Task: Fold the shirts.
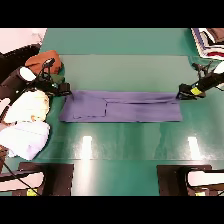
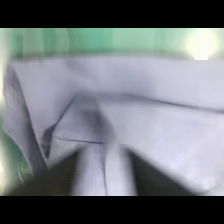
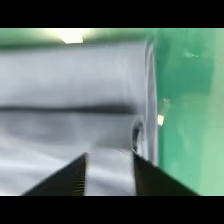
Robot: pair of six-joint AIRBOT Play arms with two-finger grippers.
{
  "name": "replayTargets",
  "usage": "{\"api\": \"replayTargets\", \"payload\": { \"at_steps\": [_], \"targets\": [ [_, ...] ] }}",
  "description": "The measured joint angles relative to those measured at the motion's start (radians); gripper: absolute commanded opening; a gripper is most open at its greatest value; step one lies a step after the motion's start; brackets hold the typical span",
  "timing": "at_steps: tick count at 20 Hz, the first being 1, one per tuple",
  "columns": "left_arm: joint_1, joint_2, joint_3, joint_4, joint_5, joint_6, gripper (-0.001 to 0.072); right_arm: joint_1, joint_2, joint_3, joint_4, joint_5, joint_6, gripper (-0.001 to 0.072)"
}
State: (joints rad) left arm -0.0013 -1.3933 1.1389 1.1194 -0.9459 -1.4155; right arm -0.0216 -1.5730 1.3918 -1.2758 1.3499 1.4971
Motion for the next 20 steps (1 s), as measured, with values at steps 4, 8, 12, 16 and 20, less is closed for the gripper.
{"api": "replayTargets", "payload": {
  "at_steps": [4, 8, 12, 16, 20],
  "targets": [
    [0.003, -0.024, 0.085, 0.000, -0.068, 0.002, 0.0493, -0.052, -0.026, 0.039, 0.110, 0.036, -0.058, 0.0411],
    [0.002, -0.010, 0.143, -0.003, -0.159, 0.002, 0.0035, -0.177, 0.028, -0.051, 0.169, 0.065, -0.122, 0.0590],
    [-0.008, -0.003, 0.159, -0.058, -0.190, 0.003, 0.0026, -0.319, 0.031, -0.178, 0.272, 0.068, -0.203, 0.0593],
    [-0.079, 0.000, 0.163, -0.093, -0.183, -0.001, 0.0025, -0.351, -0.036, -0.233, 0.346, 0.063, -0.249, 0.0589],
    [-0.172, -0.021, 0.164, -0.105, -0.146, -0.045, 0.0025, -0.287, -0.098, -0.226, 0.387, 0.066, -0.269, 0.0237]
  ]
}}
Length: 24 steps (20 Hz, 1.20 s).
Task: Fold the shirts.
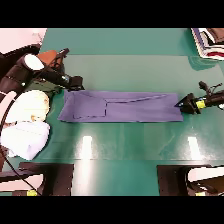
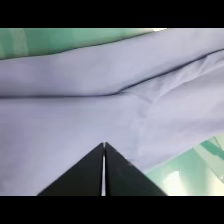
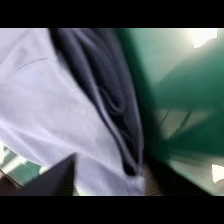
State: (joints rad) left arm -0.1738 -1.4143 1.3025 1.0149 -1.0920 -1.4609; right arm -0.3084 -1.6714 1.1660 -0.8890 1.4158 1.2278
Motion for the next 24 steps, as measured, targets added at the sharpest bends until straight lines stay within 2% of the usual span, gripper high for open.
{"api": "replayTargets", "payload": {
  "at_steps": [1, 2, 3, 8, 14, 19, 24],
  "targets": [
    [-0.024, -0.011, 0.000, 0.000, 0.012, -0.009, 0.0024, 0.018, -0.010, 0.009, -0.004, -0.010, -0.006, 0.0113],
    [-0.052, -0.025, 0.001, -0.004, 0.028, -0.019, 0.0025, 0.034, -0.014, 0.023, -0.016, -0.014, -0.012, 0.0046],
    [-0.078, -0.040, 0.002, -0.010, 0.051, -0.027, 0.0025, 0.044, -0.013, 0.039, -0.014, -0.017, -0.016, 0.0013],
    [-0.220, -0.193, 0.082, -0.066, 0.155, -0.047, 0.0024, 0.081, 0.093, 0.167, 0.037, 0.026, -0.007, 0.0012],
    [-0.372, -0.421, 0.291, -0.114, 0.177, -0.065, 0.0024, 0.224, 0.232, 0.370, 0.161, 0.089, 0.074, 0.0012],
    [-0.418, -0.511, 0.365, -0.126, 0.182, -0.080, 0.0024, 0.391, 0.260, 0.504, 0.204, 0.085, 0.125, 0.0012],
    [-0.412, -0.525, 0.385, -0.095, 0.179, -0.083, 0.0024, 0.517, 0.265, 0.546, 0.263, 0.036, 0.148, 0.0012]
  ]
}}
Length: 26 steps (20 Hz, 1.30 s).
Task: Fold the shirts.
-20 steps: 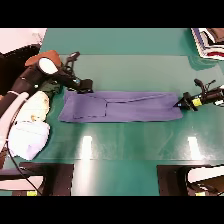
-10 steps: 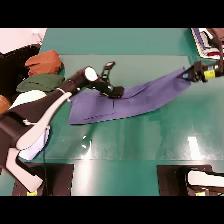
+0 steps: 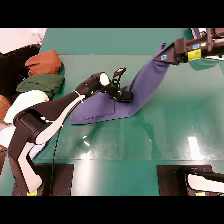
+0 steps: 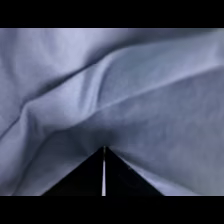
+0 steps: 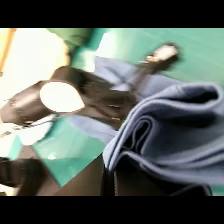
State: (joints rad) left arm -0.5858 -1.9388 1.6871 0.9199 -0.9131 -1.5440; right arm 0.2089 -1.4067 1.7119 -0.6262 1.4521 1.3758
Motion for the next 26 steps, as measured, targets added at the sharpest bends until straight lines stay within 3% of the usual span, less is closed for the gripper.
{"api": "replayTargets", "payload": {
  "at_steps": [7, 8, 10, 11, 12, 16, 20, 24, 25, 26],
  "targets": [
    [0.237, 0.225, 0.007, 0.148, -0.130, 0.009, 0.0025, 0.233, -0.054, 0.010, 0.052, -0.142, -0.027, 0.0015],
    [0.286, 0.274, 0.007, 0.172, -0.154, 0.016, 0.0025, 0.286, -0.079, 0.011, 0.054, -0.177, -0.036, 0.0044],
    [0.381, 0.367, 0.007, 0.214, -0.185, 0.024, 0.0025, 0.393, -0.149, 0.031, 0.056, -0.255, -0.066, 0.0290],
    [0.424, 0.407, 0.007, 0.234, -0.197, 0.027, 0.0025, 0.446, -0.195, 0.057, 0.057, -0.289, -0.086, 0.0466],
    [0.466, 0.446, 0.007, 0.251, -0.209, 0.029, 0.0025, 0.491, -0.241, 0.089, 0.058, -0.314, -0.103, 0.0537],
    [0.585, 0.557, 0.007, 0.278, -0.257, 0.048, 0.0025, 0.578, -0.414, 0.235, 0.052, -0.292, -0.127, 0.0428],
    [0.631, 0.607, 0.007, 0.293, -0.306, 0.073, 0.0025, 0.504, -0.442, 0.222, 0.048, -0.168, -0.122, 0.0429],
    [0.646, 0.621, 0.007, 0.301, -0.335, 0.083, 0.0025, 0.335, -0.345, 0.007, 0.000, -0.116, -0.106, 0.0429],
    [0.647, 0.622, 0.007, 0.301, -0.340, 0.083, 0.0025, 0.285, -0.312, -0.064, -0.039, -0.121, -0.098, 0.0437],
    [0.648, 0.624, 0.007, 0.302, -0.342, 0.084, 0.0025, 0.241, -0.280, -0.132, -0.066, -0.137, -0.086, 0.0493]
  ]
}}
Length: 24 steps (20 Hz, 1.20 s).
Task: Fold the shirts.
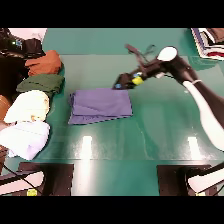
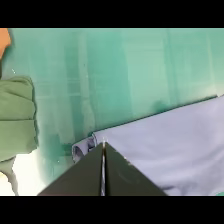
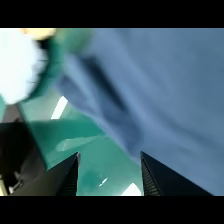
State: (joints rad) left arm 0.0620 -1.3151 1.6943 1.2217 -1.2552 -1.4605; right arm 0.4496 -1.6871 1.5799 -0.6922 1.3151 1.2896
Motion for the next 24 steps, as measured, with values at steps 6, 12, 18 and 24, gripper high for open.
{"api": "replayTargets", "payload": {
  "at_steps": [6, 12, 18, 24],
  "targets": [
    [0.001, 0.002, 0.000, -0.014, -0.006, 0.003, 0.0025, -0.157, 0.032, -0.272, -0.056, -0.110, 0.019, 0.0539],
    [-0.009, 0.000, 0.000, -0.028, -0.002, 0.011, 0.0025, -0.095, -0.099, -0.316, 0.140, -0.185, -0.042, 0.0531],
    [-0.013, 0.000, 0.000, -0.056, -0.002, 0.018, 0.0024, -0.002, -0.178, -0.195, 0.166, -0.239, -0.086, 0.0005],
    [-0.098, 0.000, 0.000, -0.069, -0.001, 0.021, 0.0024, -0.016, -0.150, -0.058, 0.010, -0.213, -0.008, 0.0013]
  ]
}}
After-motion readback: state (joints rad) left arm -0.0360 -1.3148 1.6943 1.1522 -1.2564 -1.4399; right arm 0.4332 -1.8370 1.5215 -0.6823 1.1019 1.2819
